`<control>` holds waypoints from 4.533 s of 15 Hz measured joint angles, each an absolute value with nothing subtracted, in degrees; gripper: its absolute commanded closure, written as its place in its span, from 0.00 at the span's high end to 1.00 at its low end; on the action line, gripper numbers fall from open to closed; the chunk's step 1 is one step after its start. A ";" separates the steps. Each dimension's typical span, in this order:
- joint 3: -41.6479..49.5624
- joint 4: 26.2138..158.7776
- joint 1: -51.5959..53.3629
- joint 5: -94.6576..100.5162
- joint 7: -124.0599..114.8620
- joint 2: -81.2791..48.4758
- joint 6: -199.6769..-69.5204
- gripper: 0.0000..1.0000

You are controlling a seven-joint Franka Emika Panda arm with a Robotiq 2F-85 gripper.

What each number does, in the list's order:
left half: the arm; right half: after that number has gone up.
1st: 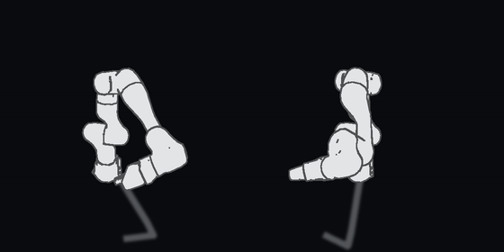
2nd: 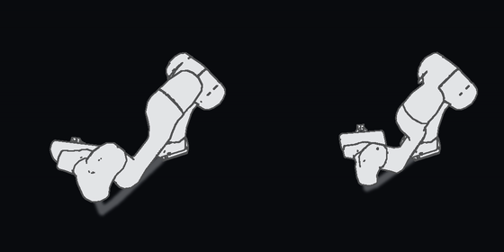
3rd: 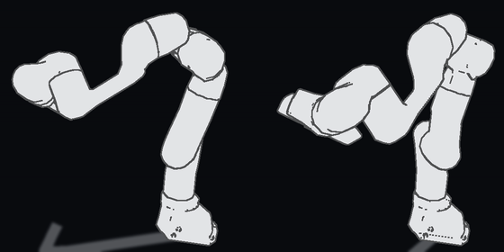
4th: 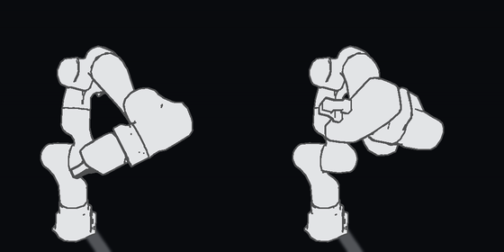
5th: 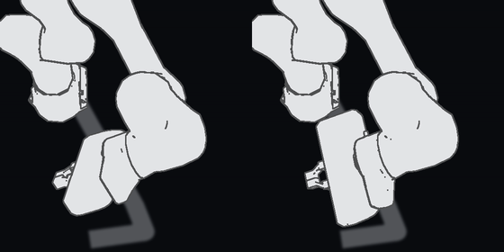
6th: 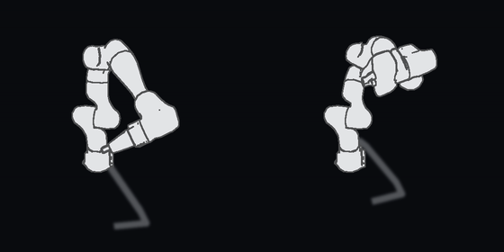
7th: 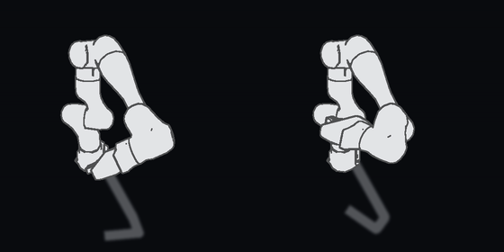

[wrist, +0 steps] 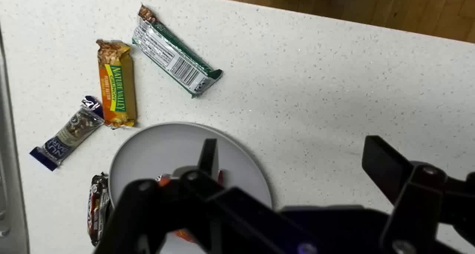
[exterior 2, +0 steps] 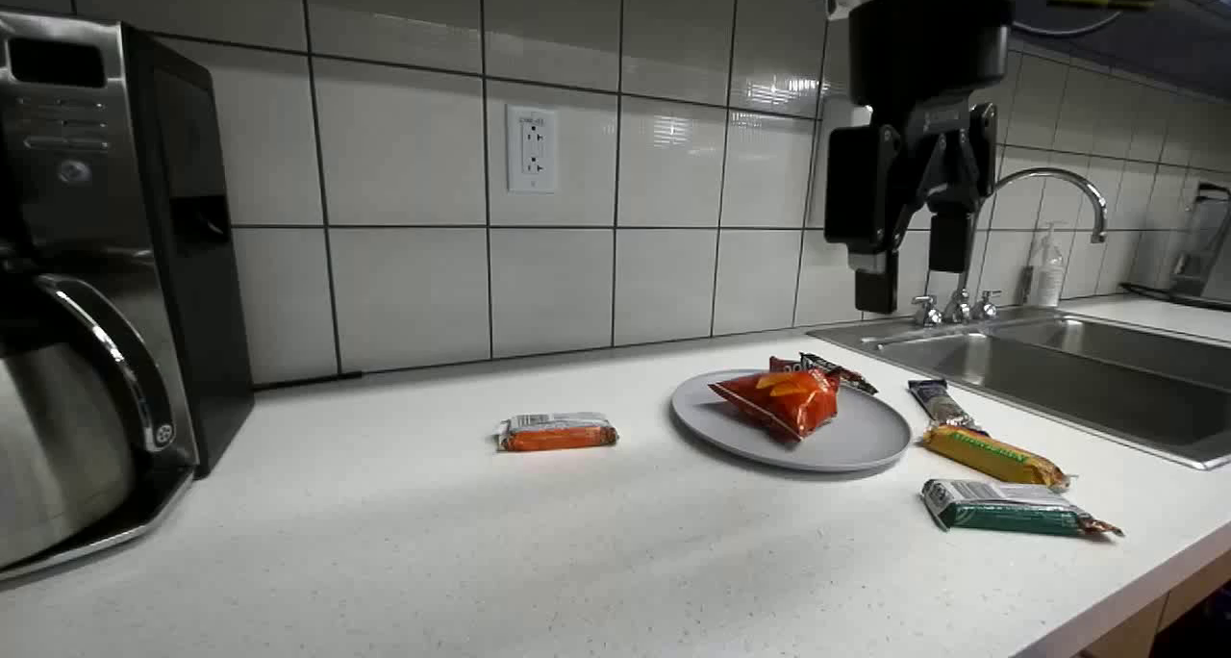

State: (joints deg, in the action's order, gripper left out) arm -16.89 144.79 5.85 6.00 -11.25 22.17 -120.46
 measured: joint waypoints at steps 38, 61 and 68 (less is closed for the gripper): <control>-5.32 138.96 0.45 13.00 -16.87 5.41 -139.69 1.00; 4.91 127.89 2.64 19.09 -32.55 -13.56 -151.56 1.00; 6.77 127.32 4.12 19.09 -33.19 -14.94 -151.98 0.65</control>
